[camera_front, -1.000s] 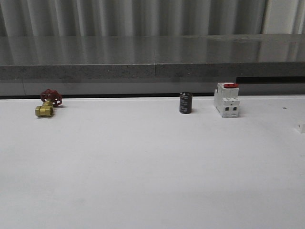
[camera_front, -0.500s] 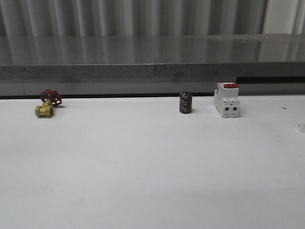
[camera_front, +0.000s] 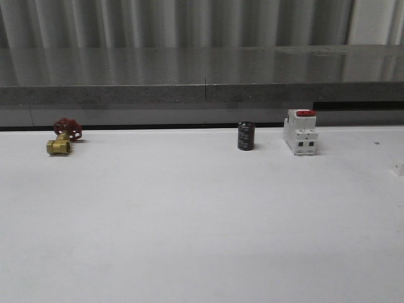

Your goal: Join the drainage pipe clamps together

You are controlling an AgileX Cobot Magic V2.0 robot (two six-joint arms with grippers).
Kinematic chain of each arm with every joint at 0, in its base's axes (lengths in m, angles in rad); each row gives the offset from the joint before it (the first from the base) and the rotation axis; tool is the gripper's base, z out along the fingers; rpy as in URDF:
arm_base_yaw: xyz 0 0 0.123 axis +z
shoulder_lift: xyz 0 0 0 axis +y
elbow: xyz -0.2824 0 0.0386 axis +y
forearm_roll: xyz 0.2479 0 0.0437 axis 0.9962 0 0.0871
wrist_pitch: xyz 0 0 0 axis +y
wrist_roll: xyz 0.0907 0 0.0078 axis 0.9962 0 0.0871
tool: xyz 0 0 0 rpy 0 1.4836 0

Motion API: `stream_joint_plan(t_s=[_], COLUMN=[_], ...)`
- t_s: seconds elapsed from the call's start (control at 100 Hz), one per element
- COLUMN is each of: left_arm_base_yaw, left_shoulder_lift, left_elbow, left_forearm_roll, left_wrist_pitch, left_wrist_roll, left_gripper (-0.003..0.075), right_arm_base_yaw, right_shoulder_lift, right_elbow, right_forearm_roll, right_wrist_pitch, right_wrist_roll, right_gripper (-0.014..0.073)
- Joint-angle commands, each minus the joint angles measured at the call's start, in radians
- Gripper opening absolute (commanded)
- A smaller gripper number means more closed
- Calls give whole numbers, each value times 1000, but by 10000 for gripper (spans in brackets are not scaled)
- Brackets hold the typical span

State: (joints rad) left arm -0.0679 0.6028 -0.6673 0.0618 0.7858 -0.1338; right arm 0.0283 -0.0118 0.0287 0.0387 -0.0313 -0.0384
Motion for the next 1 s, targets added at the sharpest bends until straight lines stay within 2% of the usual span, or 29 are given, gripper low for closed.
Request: stream_joint_plan(t_s=[0.0, 0.05, 0.15, 0.2, 0.25, 0.41, 0.56, 0.99], left_arm_base_yaw=[-1, -1, -1, -1, -1, -1, 41, 252], left_shoulder_lift=[23, 26, 28, 28, 34, 135, 355, 910], left_elbow=[-37, -37, -37, -37, -37, -66, -164, -458], left_forearm_roll=[1, 1, -5, -5, 1, 13, 22, -9], left_wrist_pitch=[-47, -43, -43, -43, -43, -26, -8, -9], left_wrist_roll=[-11, -11, -11, -11, -11, -11, -9, 244], left_gripper=[85, 183, 448, 536, 582, 584, 584, 583], right_arm_base_yaw=[-1, -1, -1, -1, -1, -1, -1, -1], right_shoulder_lift=[-14, -14, -14, -14, -14, -14, -14, -14], right_elbow=[-20, -20, -20, -20, -20, -20, -20, -20], right_forearm_roll=[-11, -11, -11, -11, -11, -11, -11, -11], right_wrist_pitch=[-84, -84, -84, -84, -84, -84, -84, -84], right_wrist_roll=[-5, -5, -5, -5, -5, -5, -5, -5], right_gripper=[-57, -57, -57, -57, -57, -57, -57, -57])
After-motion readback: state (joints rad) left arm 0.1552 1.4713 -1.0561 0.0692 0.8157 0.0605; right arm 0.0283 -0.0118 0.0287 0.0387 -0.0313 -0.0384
